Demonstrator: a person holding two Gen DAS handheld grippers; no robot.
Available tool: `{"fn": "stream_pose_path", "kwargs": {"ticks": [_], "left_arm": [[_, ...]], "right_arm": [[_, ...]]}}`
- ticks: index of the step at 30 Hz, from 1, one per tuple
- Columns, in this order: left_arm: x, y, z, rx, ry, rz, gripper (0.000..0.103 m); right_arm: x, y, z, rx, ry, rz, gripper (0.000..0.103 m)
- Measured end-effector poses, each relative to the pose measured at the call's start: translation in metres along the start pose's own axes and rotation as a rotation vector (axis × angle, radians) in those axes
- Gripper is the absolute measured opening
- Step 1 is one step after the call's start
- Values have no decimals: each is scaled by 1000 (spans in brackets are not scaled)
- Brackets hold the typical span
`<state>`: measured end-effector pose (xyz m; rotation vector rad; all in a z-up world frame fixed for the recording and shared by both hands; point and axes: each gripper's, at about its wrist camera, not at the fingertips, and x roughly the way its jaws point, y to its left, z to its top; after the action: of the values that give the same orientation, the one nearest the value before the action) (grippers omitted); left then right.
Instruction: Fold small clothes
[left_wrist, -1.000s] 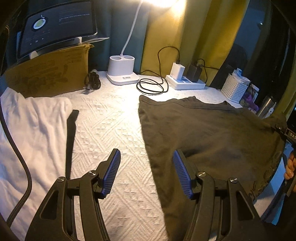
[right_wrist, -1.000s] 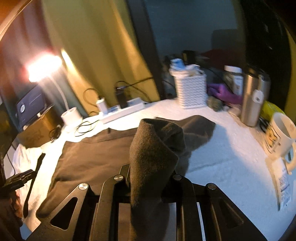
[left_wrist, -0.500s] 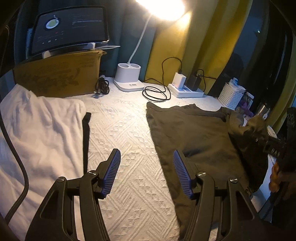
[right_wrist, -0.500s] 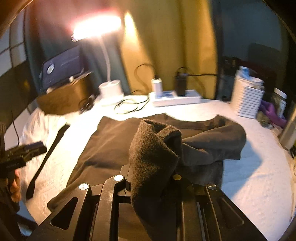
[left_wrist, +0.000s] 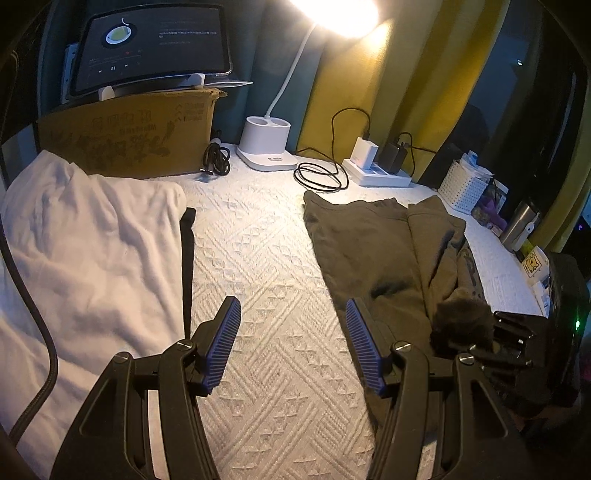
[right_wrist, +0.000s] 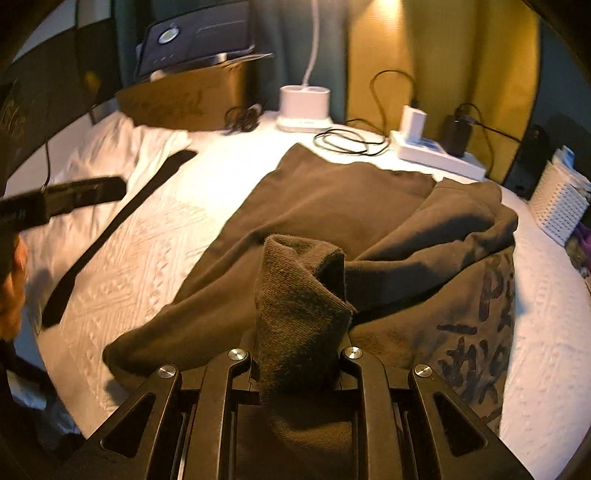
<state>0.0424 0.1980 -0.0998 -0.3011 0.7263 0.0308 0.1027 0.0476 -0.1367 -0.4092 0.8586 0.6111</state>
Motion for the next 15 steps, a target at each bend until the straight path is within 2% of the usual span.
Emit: {"fn": "stream_pose_path", "kwargs": {"ticks": [4,10,11,13,14,15], "left_arm": [[-1,-2,-1,-1,1,0,60],[-5,-6,-2,0,-1,5,60],[-5,-6,-2,-1,-1,7,60],[-7,-7,-2,0,-1,10,60],[-7,-8,-2,2,-1,12,60],[-8,-9,-2,4,-1,13,60]], "right_arm": [[0,11,-3,-48,18,1,19],[-2,24,-9,-71,38,38,27],[-3,26,-10,-71,37,51,31],[-8,30,-12,-64,39,134,57],[-10,33,-14,-64,35,172,77],[-14,38,-16,-75,20,192,78]]}}
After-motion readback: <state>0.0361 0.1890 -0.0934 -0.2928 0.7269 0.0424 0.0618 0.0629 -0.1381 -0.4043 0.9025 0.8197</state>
